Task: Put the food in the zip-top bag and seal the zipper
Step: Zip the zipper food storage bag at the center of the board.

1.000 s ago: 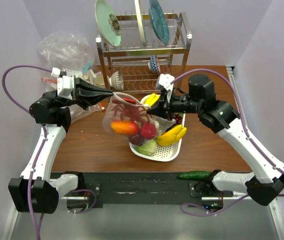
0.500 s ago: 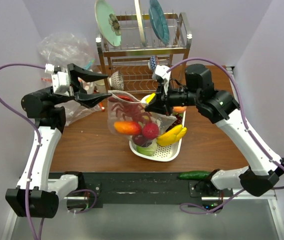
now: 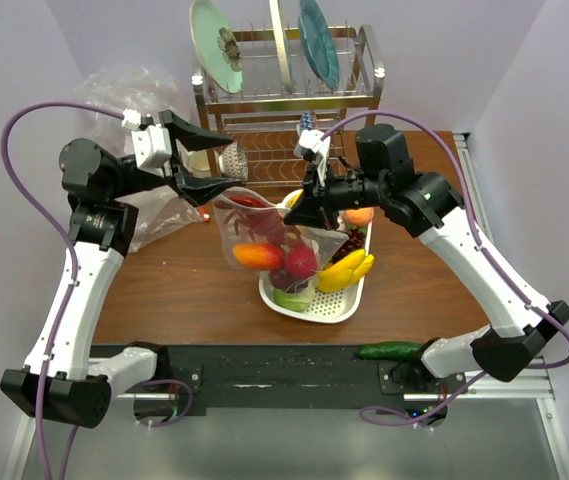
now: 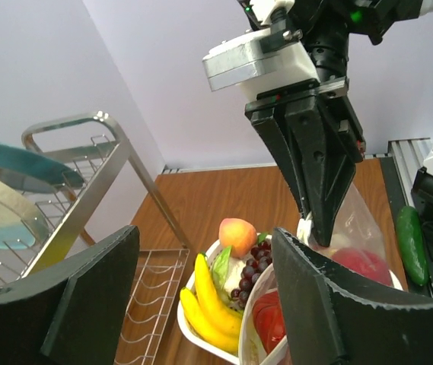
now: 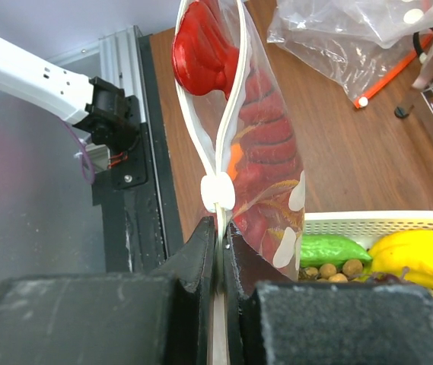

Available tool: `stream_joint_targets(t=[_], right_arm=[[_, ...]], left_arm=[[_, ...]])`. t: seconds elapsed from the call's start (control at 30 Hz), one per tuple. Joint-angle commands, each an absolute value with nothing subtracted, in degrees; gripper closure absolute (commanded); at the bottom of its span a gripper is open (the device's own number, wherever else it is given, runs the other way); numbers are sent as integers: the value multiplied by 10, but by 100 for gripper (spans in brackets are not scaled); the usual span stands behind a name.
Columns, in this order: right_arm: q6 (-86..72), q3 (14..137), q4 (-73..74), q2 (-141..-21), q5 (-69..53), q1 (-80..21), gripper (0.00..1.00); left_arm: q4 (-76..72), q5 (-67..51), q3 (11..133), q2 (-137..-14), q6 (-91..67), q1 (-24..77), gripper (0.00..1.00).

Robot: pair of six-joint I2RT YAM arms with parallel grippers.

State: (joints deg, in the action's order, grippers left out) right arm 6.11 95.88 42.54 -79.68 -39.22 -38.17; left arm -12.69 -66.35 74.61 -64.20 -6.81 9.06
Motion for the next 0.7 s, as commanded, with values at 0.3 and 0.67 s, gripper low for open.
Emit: stream_joint_targets(t=[0.3, 0.67], right_arm=[[40, 990, 394, -795, -410, -381, 100], [54, 1007, 415, -803, -409, -381, 100]], left_arm=[[-47, -653, 812, -668, -17, 101, 23], [39, -698, 907, -734, 38, 122, 23]])
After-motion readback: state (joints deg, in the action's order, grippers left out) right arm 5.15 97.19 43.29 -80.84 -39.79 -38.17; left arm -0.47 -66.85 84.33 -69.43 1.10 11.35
